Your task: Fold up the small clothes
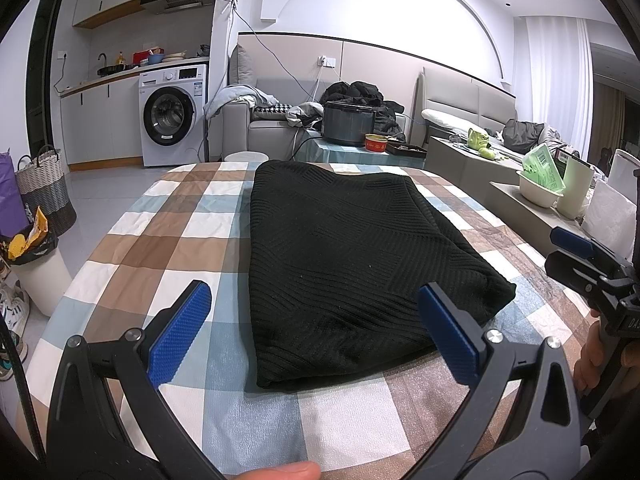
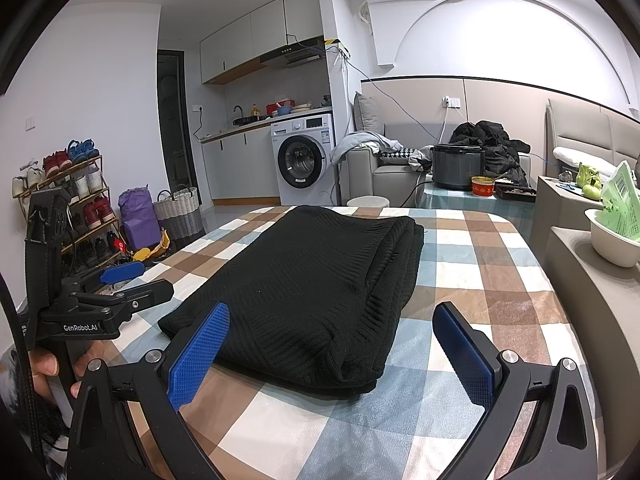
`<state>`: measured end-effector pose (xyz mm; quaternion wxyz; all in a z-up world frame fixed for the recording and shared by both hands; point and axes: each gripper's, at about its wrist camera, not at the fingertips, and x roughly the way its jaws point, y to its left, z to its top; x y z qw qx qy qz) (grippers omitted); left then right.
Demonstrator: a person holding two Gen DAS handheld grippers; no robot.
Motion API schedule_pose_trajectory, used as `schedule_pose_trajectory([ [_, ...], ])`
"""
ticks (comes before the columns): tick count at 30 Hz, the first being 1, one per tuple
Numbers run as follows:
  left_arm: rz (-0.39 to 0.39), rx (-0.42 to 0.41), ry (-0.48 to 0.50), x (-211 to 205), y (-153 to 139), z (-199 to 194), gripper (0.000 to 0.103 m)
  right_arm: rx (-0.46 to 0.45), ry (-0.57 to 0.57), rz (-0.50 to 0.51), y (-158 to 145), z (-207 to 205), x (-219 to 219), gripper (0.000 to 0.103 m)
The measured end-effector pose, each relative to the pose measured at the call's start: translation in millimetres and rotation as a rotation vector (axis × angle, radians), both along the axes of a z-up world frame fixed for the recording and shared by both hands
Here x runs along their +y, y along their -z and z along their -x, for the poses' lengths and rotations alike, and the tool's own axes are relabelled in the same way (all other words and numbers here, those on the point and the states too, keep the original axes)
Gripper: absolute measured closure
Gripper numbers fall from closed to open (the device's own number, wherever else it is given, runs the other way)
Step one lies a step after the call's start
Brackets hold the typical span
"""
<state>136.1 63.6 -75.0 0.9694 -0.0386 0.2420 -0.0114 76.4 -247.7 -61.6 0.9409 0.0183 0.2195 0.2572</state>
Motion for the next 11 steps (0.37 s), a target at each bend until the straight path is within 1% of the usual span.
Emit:
schedule_pose_trajectory([
  [11,-0.009,-0.007,0.003,-0.8,0.2,1.0,0.000,0.001,0.000,0.001,0.8,-0.5,-1.2,0.000],
])
